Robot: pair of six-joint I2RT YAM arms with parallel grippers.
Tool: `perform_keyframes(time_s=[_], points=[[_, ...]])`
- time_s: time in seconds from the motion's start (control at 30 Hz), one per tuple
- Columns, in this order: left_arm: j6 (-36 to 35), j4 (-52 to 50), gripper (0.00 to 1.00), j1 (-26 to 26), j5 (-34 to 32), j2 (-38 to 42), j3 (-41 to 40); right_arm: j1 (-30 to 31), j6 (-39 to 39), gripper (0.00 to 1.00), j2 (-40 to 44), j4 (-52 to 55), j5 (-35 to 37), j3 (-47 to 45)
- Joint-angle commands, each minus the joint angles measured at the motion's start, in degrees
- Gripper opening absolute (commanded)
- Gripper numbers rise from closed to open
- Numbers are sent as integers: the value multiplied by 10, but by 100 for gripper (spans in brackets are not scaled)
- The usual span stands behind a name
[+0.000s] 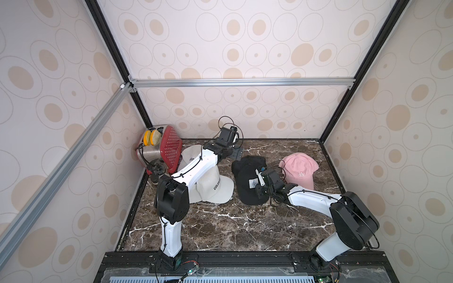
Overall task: Stack the baseball caps by color
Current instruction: Move the baseball cap to the center of the board.
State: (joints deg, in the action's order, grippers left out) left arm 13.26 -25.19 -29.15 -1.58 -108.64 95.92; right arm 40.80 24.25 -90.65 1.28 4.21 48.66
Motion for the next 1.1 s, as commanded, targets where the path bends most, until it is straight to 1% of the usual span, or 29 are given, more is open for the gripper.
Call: perform_keyframes(time_s=[0.0, 0.07, 0.13, 0.23, 0.3, 0.33, 0.4, 0.47, 0.5, 0.6, 0.77, 0.9, 1.07], points=[[116, 103, 99, 8, 53, 87, -80, -7, 6, 28, 14, -2, -17, 15], [169, 164, 99, 6, 77, 130, -152, -10, 1, 33, 34, 3, -26, 14], [231, 232, 99, 6, 90, 172, -232, -14, -9, 43, 61, 12, -29, 10], [282, 287, 99, -1, 82, 217, -325, -23, -20, 56, 104, 25, -26, -2], [290, 305, 99, -7, 89, 230, -360, -39, -21, 64, 128, 31, -27, -12], [282, 313, 99, -10, 104, 231, -373, -51, -23, 70, 136, 31, -32, -18], [261, 318, 99, -18, 128, 220, -383, -77, -25, 79, 145, 30, -45, -26], [251, 323, 99, -23, 136, 197, -378, -107, -19, 86, 145, 31, -71, -28], [244, 322, 99, -27, 134, 182, -371, -123, -12, 99, 142, 30, -86, -29], [237, 323, 99, -32, 136, 132, -354, -151, 7, 100, 137, 26, -107, -32], [221, 367, 99, -32, 165, 60, -335, -156, 15, 100, 144, 14, -109, -48], [230, 418, 99, -32, 213, 17, -312, -158, 15, 100, 160, 24, -88, -58], [248, 428, 99, -31, 225, -29, -275, -167, 11, 100, 184, 32, -74, -75]])
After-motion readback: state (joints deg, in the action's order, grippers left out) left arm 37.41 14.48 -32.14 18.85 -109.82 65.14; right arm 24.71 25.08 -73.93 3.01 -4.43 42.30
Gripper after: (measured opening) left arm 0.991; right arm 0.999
